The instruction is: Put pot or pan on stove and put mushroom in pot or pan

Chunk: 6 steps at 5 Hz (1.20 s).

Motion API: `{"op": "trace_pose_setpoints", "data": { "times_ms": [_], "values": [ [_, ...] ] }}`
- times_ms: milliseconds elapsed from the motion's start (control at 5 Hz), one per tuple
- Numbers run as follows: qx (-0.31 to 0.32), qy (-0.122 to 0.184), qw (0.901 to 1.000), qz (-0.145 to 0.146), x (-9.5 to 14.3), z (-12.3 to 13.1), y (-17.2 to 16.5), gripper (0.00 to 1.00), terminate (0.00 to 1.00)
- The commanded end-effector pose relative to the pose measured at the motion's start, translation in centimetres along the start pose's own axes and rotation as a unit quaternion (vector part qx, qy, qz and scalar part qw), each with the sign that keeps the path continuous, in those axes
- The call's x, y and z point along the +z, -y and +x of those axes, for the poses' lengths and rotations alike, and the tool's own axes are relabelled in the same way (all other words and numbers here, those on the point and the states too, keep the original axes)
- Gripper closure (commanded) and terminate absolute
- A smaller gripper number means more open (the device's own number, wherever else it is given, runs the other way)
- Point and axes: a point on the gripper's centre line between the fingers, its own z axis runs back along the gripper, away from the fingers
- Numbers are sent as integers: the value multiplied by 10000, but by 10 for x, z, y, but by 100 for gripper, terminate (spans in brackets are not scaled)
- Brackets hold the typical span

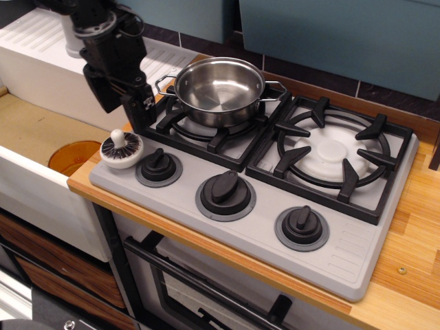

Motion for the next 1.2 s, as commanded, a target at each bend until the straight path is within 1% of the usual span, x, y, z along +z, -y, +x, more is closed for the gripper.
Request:
{"op": "trace_pose_setpoints", "data": {
  "times_ms": [0,400,1000],
  "values": [
    [140,219,9993,278,18,-8,-2,0,0],
    [140,443,9988,181,-2,-13,1,0,0],
    [189,563,9982,47,-17,-18,11,0,0]
  ]
}}
